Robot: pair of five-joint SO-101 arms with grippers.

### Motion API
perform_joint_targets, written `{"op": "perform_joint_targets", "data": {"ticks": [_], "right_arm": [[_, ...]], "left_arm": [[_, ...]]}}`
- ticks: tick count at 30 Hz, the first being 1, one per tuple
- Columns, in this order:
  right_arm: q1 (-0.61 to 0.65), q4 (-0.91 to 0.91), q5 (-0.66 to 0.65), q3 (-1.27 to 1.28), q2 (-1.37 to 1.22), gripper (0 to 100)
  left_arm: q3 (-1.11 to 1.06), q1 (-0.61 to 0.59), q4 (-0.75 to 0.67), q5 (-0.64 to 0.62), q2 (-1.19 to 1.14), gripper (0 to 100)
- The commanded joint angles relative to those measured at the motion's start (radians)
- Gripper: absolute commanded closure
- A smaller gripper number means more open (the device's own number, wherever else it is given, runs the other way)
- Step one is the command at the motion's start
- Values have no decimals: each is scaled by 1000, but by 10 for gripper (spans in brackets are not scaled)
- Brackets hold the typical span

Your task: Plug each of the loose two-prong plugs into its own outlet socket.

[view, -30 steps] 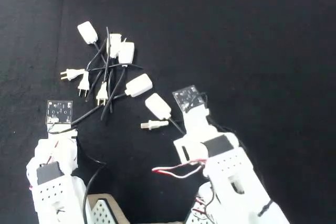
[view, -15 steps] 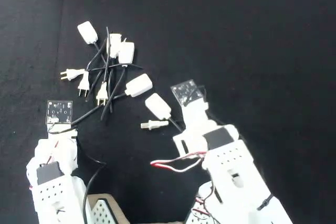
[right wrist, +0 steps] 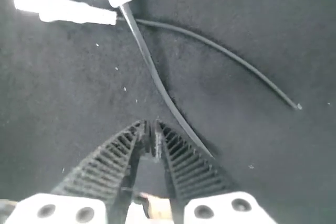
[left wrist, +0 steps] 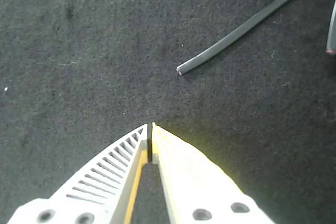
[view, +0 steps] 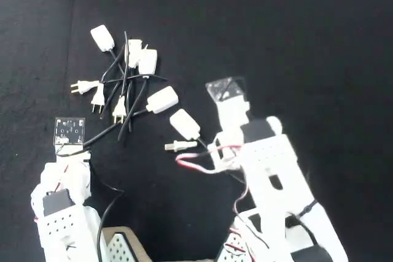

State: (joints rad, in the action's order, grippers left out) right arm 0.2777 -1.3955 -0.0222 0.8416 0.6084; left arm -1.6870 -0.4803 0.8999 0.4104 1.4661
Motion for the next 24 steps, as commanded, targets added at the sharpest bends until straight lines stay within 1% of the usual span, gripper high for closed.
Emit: {"op": "perform_joint_targets", "data": {"ticks": [1,4,7,13,16,18,21,24], "right_arm": [[-2,-158,-20,-202,-41,985],[29,-239,-21,-288,-96,985],[31,-232,-18,-303,-151,985],[31,-158,-15,-300,-268,986],[31,-160,29,-300,-314,986],[31,-164,52,-300,-329,986],[35,-161,52,-300,-334,986],[71,-161,57,-300,-334,987]], "left_arm": [[-12,4,-23,-3,8,970],[-12,4,-23,-3,8,970],[-12,4,-23,-3,8,970],[-12,4,-23,-3,8,970],[-12,4,-23,-3,8,970],[-12,4,-23,-3,8,970],[-12,4,-23,-3,8,970],[-12,4,-23,-3,8,970]]}}
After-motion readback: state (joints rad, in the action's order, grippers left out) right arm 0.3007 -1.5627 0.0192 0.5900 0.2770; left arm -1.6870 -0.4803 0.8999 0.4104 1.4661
